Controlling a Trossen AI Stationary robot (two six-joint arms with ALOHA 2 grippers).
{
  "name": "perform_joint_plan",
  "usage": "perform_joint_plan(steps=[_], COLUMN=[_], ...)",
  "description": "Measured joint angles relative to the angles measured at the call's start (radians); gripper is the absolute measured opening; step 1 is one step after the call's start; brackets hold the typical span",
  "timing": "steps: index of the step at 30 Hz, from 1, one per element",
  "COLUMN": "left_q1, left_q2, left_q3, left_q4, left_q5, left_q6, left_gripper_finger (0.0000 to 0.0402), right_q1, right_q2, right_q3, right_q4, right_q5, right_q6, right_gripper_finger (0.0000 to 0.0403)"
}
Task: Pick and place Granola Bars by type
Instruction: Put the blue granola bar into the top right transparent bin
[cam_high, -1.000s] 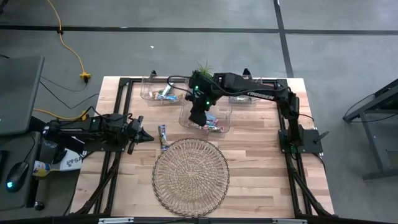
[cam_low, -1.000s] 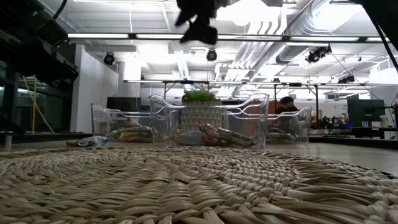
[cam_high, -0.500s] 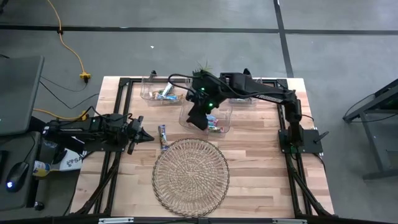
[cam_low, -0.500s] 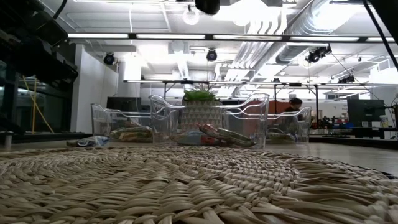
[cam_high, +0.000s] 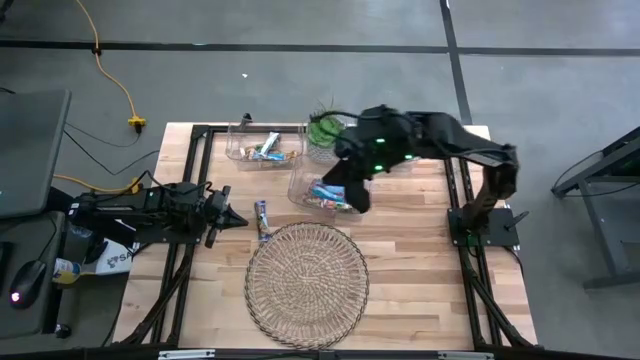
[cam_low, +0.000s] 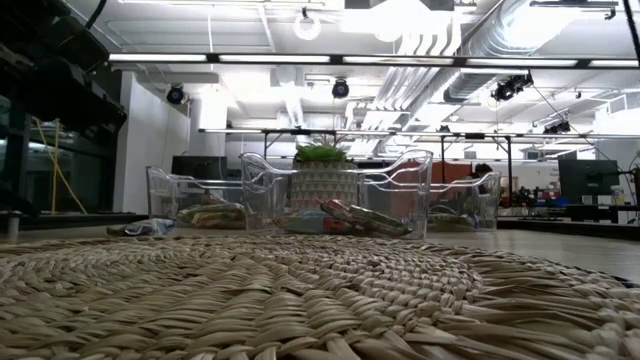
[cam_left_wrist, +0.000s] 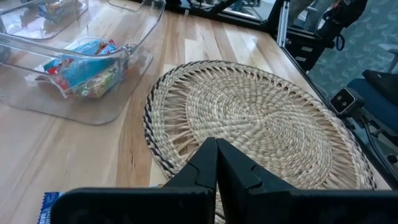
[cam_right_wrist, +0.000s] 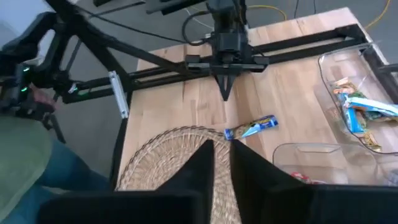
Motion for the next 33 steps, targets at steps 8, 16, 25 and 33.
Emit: perform_joint_plan(steps=[8,16,25,33], left_q1=[0.0,0.0,0.0,0.0], left_q2=[0.0,0.0,0.0,0.0], left_q3=[0.0,0.0,0.0,0.0], left_q4=[0.006,0.007,0.007,0.007], left_q5=[0.001,0.003,0.003,0.002], left_q6=[0.0,0.0,0.0,0.0], left_gripper_finger=[0.0001,0.0001,0.0001,0.0001], right_q1=[0.03,0.059,0.096,0.096], right_q2=[-0.155,-0.308,-0.598,-0.933], right_q3=[0.0,0.0,-0.259,-0.699], right_q4=[-0.084,-0.181,-0.104,0.136], right_q5=[0.112,0.226,0.356,0.362], right_q6=[-0.024,-0.036,-0.018,0.039], right_gripper_finger=[0.0003,0.0001,0.0,0.0])
